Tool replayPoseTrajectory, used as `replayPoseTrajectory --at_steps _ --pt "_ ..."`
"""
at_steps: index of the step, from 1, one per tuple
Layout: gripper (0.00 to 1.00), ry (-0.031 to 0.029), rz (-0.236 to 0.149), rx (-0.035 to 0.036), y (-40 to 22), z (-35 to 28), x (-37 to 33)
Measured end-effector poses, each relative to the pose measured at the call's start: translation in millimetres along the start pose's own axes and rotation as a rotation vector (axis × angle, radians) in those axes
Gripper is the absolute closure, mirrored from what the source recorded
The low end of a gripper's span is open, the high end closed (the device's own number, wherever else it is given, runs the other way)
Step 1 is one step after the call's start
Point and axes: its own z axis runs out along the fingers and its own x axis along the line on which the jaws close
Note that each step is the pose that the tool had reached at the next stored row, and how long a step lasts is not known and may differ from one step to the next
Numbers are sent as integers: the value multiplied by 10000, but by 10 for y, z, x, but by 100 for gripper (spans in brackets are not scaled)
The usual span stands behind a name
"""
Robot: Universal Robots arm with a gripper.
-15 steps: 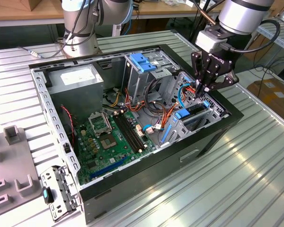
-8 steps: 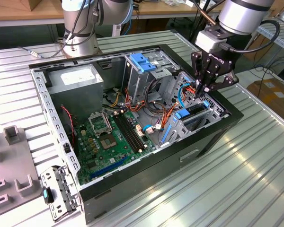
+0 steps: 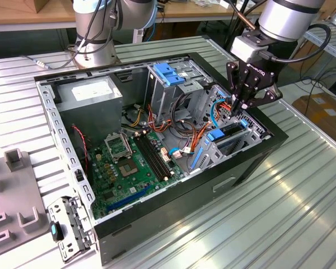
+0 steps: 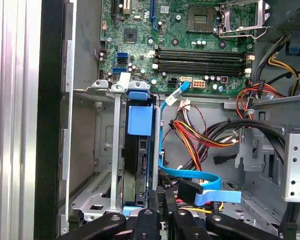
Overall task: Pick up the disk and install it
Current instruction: 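Insert the first disk wire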
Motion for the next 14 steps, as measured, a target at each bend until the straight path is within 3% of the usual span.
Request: replayPoseTrajectory --at_steps 14 --pt "84 1 23 -1 1 9 22"
